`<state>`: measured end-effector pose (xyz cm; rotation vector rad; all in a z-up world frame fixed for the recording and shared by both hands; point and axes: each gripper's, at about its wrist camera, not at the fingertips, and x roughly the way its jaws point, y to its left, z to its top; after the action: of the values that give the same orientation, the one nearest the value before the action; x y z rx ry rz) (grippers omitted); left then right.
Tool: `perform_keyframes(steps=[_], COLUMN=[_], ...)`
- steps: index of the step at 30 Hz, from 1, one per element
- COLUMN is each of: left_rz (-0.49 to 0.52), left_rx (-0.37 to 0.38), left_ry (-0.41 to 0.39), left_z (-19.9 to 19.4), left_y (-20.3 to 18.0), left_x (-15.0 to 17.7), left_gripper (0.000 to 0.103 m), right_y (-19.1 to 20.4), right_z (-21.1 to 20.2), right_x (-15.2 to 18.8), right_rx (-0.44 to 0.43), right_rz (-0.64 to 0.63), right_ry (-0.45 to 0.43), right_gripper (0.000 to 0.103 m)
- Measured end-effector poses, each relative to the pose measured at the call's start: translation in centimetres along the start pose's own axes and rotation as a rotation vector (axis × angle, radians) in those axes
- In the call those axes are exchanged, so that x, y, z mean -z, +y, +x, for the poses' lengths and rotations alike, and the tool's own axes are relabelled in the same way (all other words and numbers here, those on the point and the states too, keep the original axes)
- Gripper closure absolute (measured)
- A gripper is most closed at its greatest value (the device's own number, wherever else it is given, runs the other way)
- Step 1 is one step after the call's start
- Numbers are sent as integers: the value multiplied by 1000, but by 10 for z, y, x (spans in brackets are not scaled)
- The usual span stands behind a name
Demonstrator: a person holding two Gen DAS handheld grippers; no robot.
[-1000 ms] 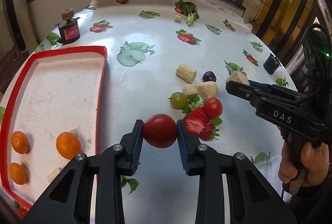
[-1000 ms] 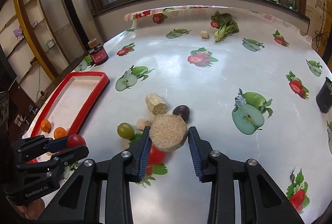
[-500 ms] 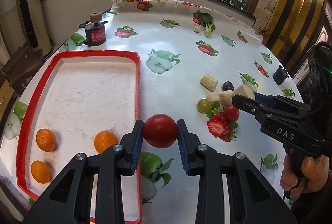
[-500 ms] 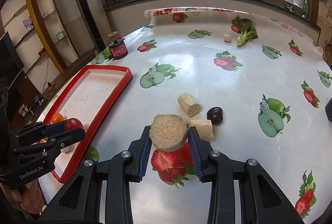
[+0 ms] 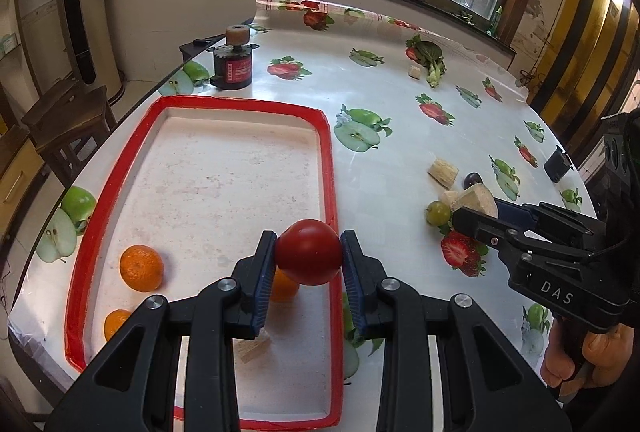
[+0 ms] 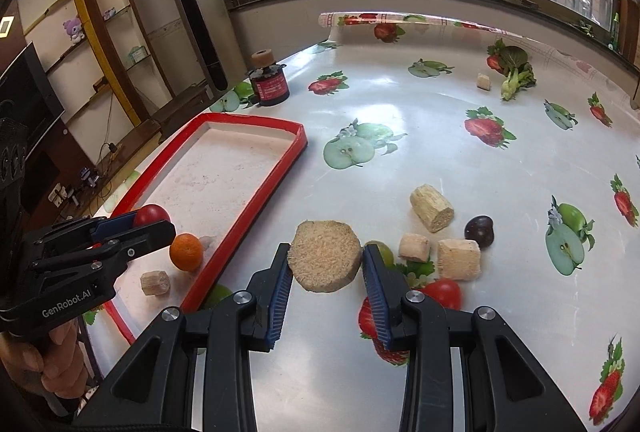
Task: Organize fruits
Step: 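Carry the tomato in left tool and cork disc in right tool over the tray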
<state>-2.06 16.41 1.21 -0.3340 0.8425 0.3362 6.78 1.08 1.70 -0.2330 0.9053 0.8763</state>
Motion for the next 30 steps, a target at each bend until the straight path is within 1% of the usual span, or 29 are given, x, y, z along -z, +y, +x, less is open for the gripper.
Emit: perform_keyframes(steps=[19,30], left_rz=[-85,-123], left_rx=[-90,-109], left_ry=[-9,2], left_z=[-5,3], left_y=[70,97], left_x=[-6,-13], left_gripper=[73,73], right_y=[68,85], right_z=[25,43], right_x=[-18,-31], right_rx=[-92,-110], right_rz=[-94,-120], right_ry=[15,30], right_gripper=[67,67])
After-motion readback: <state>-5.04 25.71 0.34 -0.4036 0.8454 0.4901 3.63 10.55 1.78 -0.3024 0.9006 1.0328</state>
